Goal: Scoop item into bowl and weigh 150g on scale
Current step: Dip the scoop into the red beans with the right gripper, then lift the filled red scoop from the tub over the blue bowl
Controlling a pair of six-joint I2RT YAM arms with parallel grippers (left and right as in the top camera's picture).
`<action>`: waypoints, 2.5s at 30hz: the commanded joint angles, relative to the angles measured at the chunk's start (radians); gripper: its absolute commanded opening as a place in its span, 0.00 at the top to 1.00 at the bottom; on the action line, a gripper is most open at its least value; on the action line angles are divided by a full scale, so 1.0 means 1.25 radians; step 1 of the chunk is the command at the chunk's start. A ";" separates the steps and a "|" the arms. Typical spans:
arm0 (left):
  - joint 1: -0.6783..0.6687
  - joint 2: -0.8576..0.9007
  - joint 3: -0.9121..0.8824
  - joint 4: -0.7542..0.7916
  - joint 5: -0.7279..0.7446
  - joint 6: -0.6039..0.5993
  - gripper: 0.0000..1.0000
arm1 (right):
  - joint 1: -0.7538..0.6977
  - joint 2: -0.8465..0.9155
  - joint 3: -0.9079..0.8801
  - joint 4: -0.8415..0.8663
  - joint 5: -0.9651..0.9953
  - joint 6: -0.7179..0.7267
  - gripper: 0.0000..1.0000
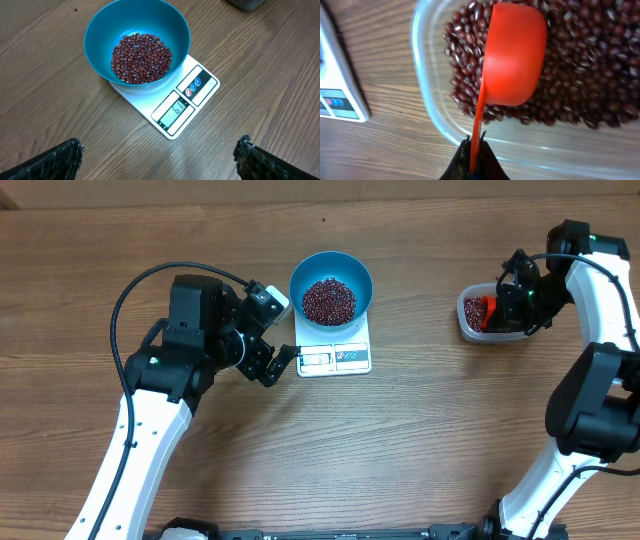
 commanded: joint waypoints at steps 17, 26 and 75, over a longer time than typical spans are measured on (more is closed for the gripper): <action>0.008 0.001 0.002 -0.001 0.002 -0.005 0.00 | -0.101 0.001 -0.010 -0.003 -0.168 -0.004 0.96; 0.008 0.001 0.003 -0.001 0.002 -0.005 0.00 | -0.219 0.001 -0.013 -0.019 -0.291 -0.038 0.96; 0.008 0.001 0.002 -0.001 0.002 -0.005 0.00 | 0.117 0.001 0.056 -0.148 -0.696 -0.043 0.96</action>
